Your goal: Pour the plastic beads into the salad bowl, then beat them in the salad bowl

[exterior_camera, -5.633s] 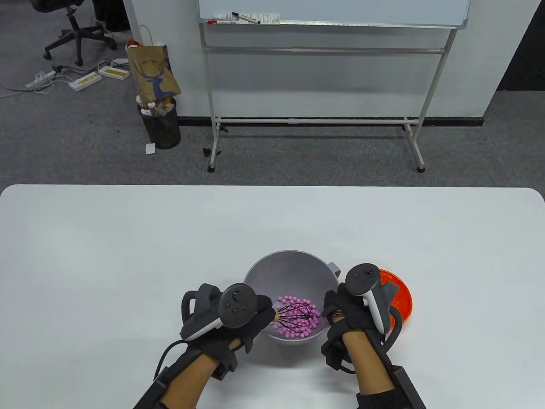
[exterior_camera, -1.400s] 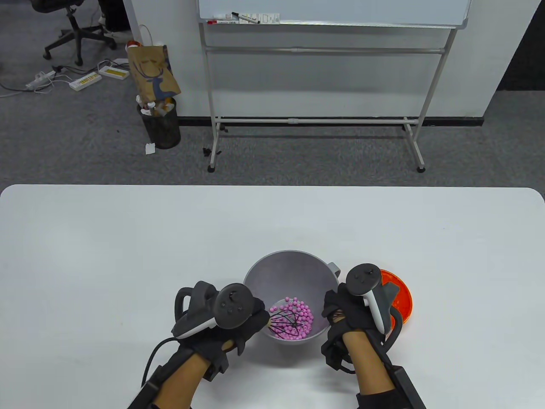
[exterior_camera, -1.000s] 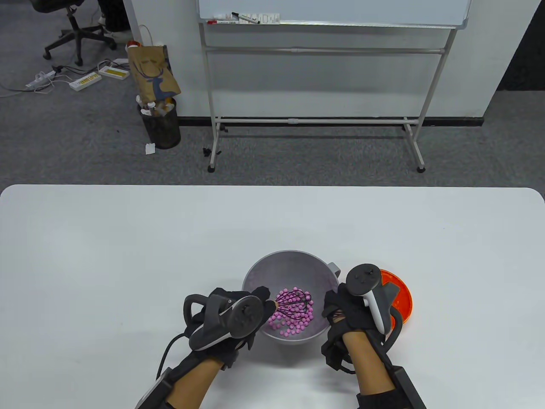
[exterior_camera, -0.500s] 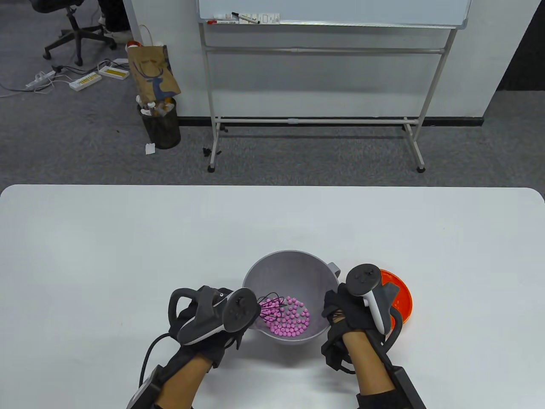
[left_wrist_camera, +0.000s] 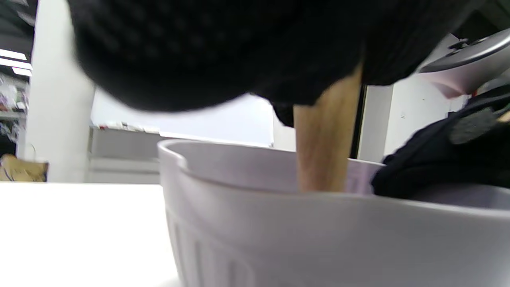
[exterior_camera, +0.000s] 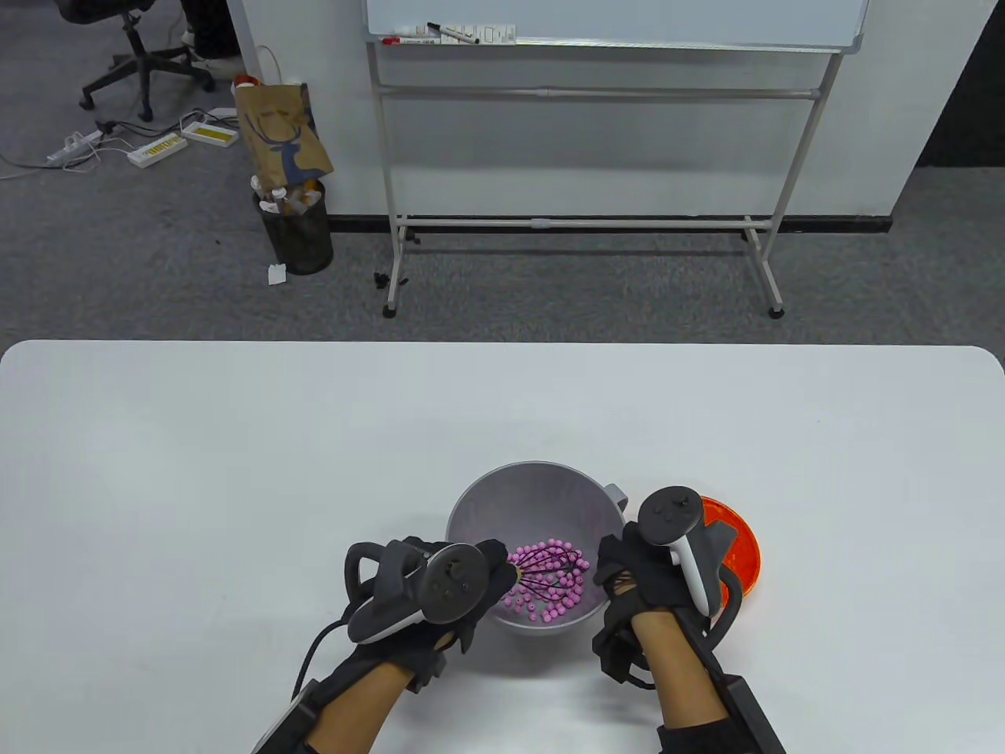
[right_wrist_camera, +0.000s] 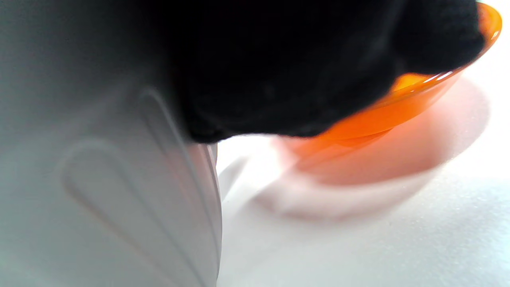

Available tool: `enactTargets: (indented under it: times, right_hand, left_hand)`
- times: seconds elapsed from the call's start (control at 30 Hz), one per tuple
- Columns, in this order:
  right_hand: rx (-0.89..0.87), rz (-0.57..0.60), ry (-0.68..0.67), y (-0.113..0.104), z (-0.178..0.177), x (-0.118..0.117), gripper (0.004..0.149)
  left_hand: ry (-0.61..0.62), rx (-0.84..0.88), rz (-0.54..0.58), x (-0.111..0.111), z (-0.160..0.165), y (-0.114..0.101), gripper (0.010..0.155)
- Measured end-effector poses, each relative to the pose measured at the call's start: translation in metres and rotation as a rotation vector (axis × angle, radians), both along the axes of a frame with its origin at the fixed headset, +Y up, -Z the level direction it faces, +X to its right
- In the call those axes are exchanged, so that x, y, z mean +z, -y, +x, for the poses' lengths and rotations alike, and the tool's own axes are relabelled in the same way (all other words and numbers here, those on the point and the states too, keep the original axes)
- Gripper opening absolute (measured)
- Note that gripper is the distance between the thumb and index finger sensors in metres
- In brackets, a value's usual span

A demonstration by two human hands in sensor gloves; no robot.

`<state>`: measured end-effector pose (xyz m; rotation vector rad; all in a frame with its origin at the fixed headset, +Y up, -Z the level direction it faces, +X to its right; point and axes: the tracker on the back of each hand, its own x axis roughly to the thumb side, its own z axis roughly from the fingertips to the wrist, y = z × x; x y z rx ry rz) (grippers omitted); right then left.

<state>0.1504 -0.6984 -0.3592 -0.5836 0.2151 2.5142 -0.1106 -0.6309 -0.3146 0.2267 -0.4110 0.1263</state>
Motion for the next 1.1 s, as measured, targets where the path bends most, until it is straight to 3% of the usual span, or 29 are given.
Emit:
enactTargets:
  times: [0.27, 0.5, 0.6, 0.7, 0.8, 0.93, 1.1]
  right_hand:
    - [-0.002, 0.001, -0.001, 0.0, 0.0, 0.0, 0.051]
    - [-0.002, 0.0, -0.001, 0.0, 0.0, 0.0, 0.051]
    - [-0.002, 0.0, -0.001, 0.0, 0.0, 0.0, 0.051]
    - [-0.002, -0.001, 0.0, 0.0, 0.0, 0.0, 0.051]
    - [-0.002, 0.0, 0.0, 0.0, 0.0, 0.0, 0.051]
    - [-0.001, 0.001, 0.0, 0.0, 0.0, 0.0, 0.051]
    - [-0.003, 0.001, 0.0, 0.0, 0.0, 0.0, 0.051]
  left_hand:
    - [-0.088, -0.083, 0.049, -0.005, -0.013, -0.006, 0.046]
    - [-0.079, -0.186, -0.05, 0.006, -0.008, -0.027, 0.043]
    - [-0.015, -0.146, -0.147, 0.011, -0.007, -0.033, 0.044]
    - [0.052, -0.062, -0.207, 0.011, -0.004, -0.028, 0.044]
    - [0.059, -0.02, -0.185, 0.008, 0.001, -0.018, 0.045]
    - [0.016, -0.006, -0.128, 0.004, 0.005, -0.003, 0.048]
    - [-0.017, 0.024, -0.11, 0.0, -0.004, -0.002, 0.051]
